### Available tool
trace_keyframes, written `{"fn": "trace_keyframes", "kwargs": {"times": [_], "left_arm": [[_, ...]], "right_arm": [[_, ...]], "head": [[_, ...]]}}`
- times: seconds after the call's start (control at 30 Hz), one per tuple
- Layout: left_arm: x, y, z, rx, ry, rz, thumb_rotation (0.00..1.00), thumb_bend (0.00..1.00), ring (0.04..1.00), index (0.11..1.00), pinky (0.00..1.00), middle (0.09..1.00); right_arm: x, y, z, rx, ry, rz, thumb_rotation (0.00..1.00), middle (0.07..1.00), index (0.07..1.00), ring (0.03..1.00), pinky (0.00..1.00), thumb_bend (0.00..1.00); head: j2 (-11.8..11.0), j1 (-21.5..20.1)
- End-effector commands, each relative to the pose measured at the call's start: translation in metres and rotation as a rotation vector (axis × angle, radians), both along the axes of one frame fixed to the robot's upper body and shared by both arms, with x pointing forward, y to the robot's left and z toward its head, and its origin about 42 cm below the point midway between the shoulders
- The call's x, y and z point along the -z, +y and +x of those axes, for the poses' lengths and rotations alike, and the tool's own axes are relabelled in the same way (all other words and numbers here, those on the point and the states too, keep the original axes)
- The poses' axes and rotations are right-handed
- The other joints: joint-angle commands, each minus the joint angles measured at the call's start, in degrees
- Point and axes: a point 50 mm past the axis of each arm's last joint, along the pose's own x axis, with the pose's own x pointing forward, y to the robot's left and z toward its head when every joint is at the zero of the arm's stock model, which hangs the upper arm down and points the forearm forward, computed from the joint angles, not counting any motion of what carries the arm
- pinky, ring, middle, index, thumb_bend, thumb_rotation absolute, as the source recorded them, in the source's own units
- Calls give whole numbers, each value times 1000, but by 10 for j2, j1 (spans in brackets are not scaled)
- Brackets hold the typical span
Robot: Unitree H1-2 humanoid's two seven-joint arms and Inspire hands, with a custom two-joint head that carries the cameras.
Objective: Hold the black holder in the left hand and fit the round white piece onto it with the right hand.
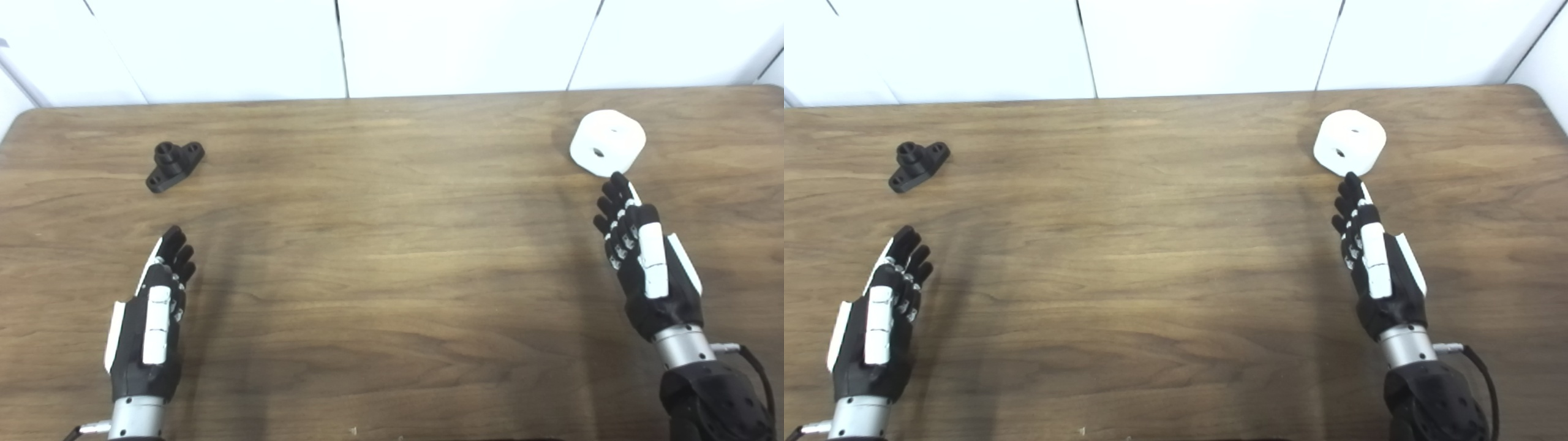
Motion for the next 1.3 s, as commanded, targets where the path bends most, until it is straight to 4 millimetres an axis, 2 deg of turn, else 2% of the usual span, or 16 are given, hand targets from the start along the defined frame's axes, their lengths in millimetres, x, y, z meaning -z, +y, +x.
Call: {"fn": "trace_keyframes", "kwargs": {"times": [0.0,0.27,0.4,0.43,0.6,0.67,0.83,1.1,1.27], "left_arm": [[-10,-1,5,4,-66,21,860,619,980,949,971,981],[-8,-3,6,2,-58,24,852,616,977,945,964,981],[0,-5,8,0,-57,26,860,582,968,935,963,970],[3,-7,10,2,-58,26,854,575,968,930,966,968],[16,-17,12,-5,-52,9,839,530,965,927,959,961],[21,-23,13,-6,-49,5,838,526,964,927,953,959],[30,-32,14,4,-49,7,859,494,981,937,985,969],[35,-39,16,17,-49,48,875,499,988,940,1000,974],[36,-43,15,15,-40,51,862,526,992,940,1000,976]], "right_arm": [[11,-10,-34,11,63,-29,1000,1000,1000,1000,1000,579],[14,-11,-33,8,67,-33,1000,1000,1000,1000,1000,589],[22,-13,-31,5,77,-45,1000,1000,1000,1000,1000,584],[25,-13,-30,6,80,-49,1000,1000,1000,1000,1000,586],[38,-21,-24,8,66,-59,1000,1000,1000,1000,1000,556],[44,-26,-22,8,63,-60,1000,1000,1000,1000,1000,554],[53,-33,-19,-3,50,-67,1000,1000,1000,1000,1000,575],[61,-41,-17,9,57,-75,1000,1000,1000,1000,1000,608],[60,-42,-18,8,63,-68,1000,1000,1000,1000,1000,579]], "head": [[-1,0],[-5,-1],[-28,11],[-40,23],[-68,64],[-86,88],[-107,120],[-119,131],[-125,137]]}}
